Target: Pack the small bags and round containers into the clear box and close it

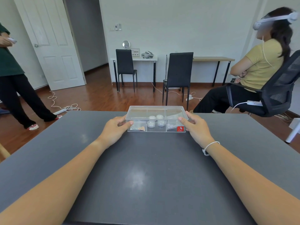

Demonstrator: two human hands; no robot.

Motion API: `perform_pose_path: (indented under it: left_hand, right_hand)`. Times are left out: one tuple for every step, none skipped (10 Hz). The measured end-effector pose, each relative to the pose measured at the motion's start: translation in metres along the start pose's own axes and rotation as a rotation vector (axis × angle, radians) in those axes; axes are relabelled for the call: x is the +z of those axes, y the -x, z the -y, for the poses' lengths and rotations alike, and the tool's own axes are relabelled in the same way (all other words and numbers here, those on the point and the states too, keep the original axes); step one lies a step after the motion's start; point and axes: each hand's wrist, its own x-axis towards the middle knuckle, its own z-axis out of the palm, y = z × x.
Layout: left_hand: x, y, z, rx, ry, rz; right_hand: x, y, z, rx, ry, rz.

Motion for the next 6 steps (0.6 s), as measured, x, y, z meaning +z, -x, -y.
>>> perform_pose_path:
  left_hand:
    - [0.001,0.000,0.001,0.003,-0.008,-0.004]
    - [0.002,0.001,0.001,0.018,-0.008,-0.007]
    - [0.002,0.004,0.000,0.034,-0.034,-0.024]
    - [0.003,0.004,0.002,0.063,-0.095,-0.049]
    - [0.004,0.008,0.003,0.026,-0.180,-0.124]
    - [0.005,0.013,0.003,0.014,-0.307,-0.194]
  right_hand:
    - [0.001,0.002,0.001,0.001,0.017,-0.004]
    - [0.001,0.002,0.001,-0.002,0.030,-0.023]
    - [0.002,0.005,0.001,-0.013,0.046,-0.043]
    - [0.000,0.010,0.000,-0.016,0.074,-0.061]
    - [-0.004,0.020,-0.001,-0.053,0.111,-0.058]
    - [-0.007,0.030,-0.002,-0.089,0.191,-0.066]
